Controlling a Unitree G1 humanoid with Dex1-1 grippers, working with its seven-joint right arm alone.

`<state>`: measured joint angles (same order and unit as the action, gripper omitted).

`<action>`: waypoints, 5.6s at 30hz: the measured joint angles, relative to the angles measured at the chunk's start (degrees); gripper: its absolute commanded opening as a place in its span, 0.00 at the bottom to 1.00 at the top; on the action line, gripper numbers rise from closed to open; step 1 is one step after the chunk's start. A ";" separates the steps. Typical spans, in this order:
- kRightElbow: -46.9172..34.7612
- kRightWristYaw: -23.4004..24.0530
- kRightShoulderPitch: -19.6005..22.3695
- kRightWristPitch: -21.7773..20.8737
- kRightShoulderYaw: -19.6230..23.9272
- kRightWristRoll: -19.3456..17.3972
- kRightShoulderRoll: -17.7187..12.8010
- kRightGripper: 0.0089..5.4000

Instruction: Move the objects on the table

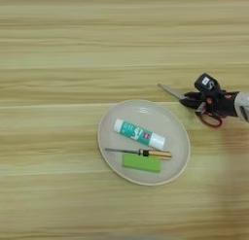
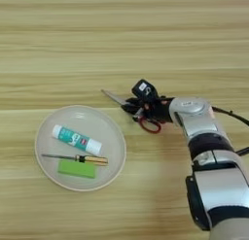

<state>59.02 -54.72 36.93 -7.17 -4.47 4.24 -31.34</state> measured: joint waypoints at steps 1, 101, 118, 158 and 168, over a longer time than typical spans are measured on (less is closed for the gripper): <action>0.62 -0.63 0.15 -0.64 0.06 -0.01 0.00 0.13; -49.28 -8.38 -18.09 18.83 -11.64 -4.27 3.77 0.92; -47.53 -8.93 -18.09 17.64 -11.90 -3.83 4.09 0.52; -54.61 -9.35 -16.75 16.56 -3.96 -6.99 1.61 0.31; -49.89 -7.99 -13.46 15.04 0.17 -7.22 -0.35 0.31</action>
<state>9.13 -62.71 23.47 7.86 -4.29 -2.99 -31.69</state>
